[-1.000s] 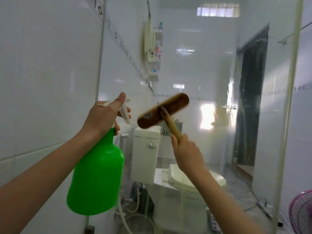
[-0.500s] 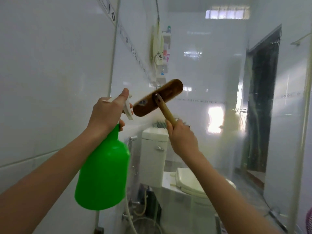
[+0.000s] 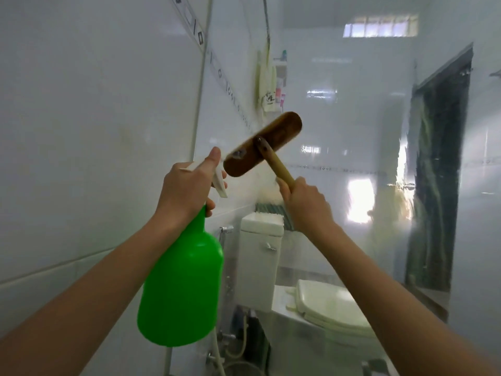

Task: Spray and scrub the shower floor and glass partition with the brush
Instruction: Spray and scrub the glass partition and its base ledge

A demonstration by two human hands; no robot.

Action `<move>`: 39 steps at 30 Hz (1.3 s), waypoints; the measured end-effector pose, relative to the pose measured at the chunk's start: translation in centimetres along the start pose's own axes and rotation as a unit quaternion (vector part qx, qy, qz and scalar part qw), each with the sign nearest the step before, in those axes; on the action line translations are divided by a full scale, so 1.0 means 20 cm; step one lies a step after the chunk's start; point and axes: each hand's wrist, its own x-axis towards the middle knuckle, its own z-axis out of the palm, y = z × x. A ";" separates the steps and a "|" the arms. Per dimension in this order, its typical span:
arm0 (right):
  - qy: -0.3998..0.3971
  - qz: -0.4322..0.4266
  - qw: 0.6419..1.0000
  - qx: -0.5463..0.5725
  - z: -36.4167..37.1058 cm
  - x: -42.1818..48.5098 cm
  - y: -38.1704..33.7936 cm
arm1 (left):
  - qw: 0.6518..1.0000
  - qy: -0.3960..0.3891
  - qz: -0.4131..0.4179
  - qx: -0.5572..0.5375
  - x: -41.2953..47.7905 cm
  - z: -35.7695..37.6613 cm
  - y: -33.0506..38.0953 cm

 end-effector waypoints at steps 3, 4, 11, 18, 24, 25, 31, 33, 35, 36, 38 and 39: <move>-0.012 0.022 0.999 -0.026 -0.03 -0.29 0.18 | 1.000 0.003 0.004 -0.008 0.01 -0.01 0.02; -0.025 0.046 0.998 -0.029 -0.05 -0.44 0.22 | 1.000 0.003 0.005 -0.012 0.01 -0.01 0.03; -0.002 0.017 1.000 -0.003 -0.07 -0.04 0.05 | 0.999 -0.017 -0.003 -0.033 -0.01 0.03 0.01; 0.000 0.105 0.994 0.008 -0.18 -0.56 0.43 | 0.997 -0.050 0.004 -0.056 -0.07 0.07 0.02; 0.046 0.102 0.994 0.021 -0.35 -0.18 0.40 | 0.994 -0.067 0.001 -0.083 -0.09 0.11 0.03; 0.064 0.105 0.992 0.025 -0.40 -0.07 0.38 | 0.994 -0.068 -0.001 -0.089 -0.10 0.12 0.02; 0.062 0.201 0.975 0.079 -0.31 -0.59 0.66 | 0.990 -0.067 -0.006 -0.124 -0.14 0.15 0.04; 0.040 0.265 0.960 0.080 -0.26 -0.88 0.74 | 0.988 -0.076 -0.007 -0.131 -0.16 0.17 0.03; 0.037 0.257 0.962 0.086 -0.29 -0.87 0.76 | 0.986 -0.086 -0.004 -0.142 -0.18 0.18 0.03; 0.042 0.240 0.965 0.097 -0.33 -0.79 0.75 | 0.985 -0.092 -0.003 -0.147 -0.18 0.19 0.03; 0.064 0.213 0.970 0.100 -0.44 -0.56 0.73 | 0.983 -0.104 -0.007 -0.153 -0.20 0.21 0.02; 0.079 0.206 0.970 0.099 -0.48 -0.46 0.72 | 0.982 -0.111 -0.010 -0.153 -0.21 0.22 0.02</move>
